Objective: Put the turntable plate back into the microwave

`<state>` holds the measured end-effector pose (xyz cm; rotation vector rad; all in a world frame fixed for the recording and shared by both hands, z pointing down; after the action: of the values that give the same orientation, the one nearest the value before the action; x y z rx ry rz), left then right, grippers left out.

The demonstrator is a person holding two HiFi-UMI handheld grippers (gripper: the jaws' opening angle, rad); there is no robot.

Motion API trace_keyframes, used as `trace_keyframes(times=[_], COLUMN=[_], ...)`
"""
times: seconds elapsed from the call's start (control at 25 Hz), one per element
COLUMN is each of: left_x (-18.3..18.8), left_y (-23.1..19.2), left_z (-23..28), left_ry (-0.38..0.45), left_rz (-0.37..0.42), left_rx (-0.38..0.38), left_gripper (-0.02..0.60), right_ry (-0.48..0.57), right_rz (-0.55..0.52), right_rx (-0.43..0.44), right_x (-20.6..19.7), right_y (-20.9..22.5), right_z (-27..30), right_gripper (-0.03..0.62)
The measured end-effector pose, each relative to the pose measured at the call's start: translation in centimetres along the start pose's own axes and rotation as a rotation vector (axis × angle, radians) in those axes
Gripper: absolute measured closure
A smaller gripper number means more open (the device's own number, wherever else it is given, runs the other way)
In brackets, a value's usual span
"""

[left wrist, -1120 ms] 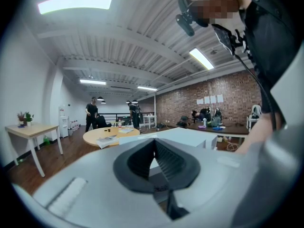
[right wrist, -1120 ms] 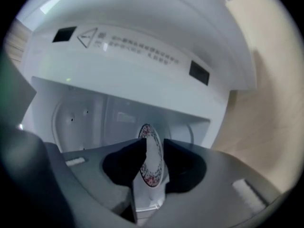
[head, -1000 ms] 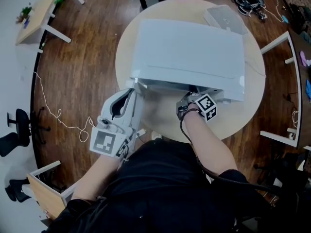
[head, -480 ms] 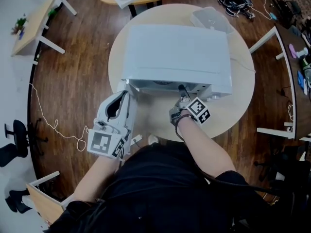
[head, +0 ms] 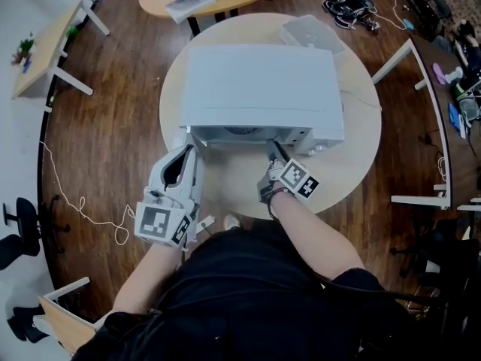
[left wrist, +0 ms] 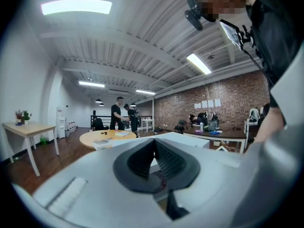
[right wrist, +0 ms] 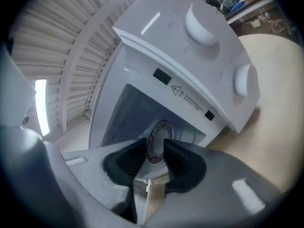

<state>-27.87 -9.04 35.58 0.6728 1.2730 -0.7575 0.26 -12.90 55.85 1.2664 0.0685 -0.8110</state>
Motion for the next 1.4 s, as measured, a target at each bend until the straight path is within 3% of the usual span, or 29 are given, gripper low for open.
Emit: trace_keyframes(times=[0.52,0.72,1.0,1.12,1.28,1.4], left_x=[-0.6,-0.6,-1.0,-1.1,-1.6,-1.7], left_y=[0.7,0.4,0.6,1.0,2.0,2.4], left_z=[0.7,0.5,1.4,1.7,2.3,2.4], left_ry=[0.0,-0.004,-0.001,-0.01,-0.021,-0.02], left_rz=[-0.007,-0.021,-0.05,-0.058,-0.086,-0.085], left_rx=[-0.035,-0.055,-0.08,-0.102,-0.137,-0.152], left_gripper=[0.578,0.578,0.578,0.578,0.578,0.578], right_ry=[-0.014,-0.005,-0.003,0.015,0.01,-0.012], right_rz=[-0.589,-0.681,-0.912,-0.919,-0.873,-0.879], right_rx=[0.11,0.143,0.203,0.2,0.175,0.156], right_x=[1.6,1.2,0.0,-0.2,-0.1,-0.4], right_y=[-5.3,-7.1,-9.1,-9.6,-9.0,-8.3], right_z=[-3.7,-5.4,-8.4,-9.0,-9.5,-9.7], right_gripper=[0.488,0.488,0.495,0.512,0.591,0.591])
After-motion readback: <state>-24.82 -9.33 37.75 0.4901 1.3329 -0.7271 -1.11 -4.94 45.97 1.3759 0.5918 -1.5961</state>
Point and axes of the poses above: the fingertips, and each gripper's own axes: z forward along the fingers, y to its right, x out of its top, the point moved 9 cm from there along -z, backward along the fingers, and after that the axes turned 4 degrees about -y, right-handed, at the moved point
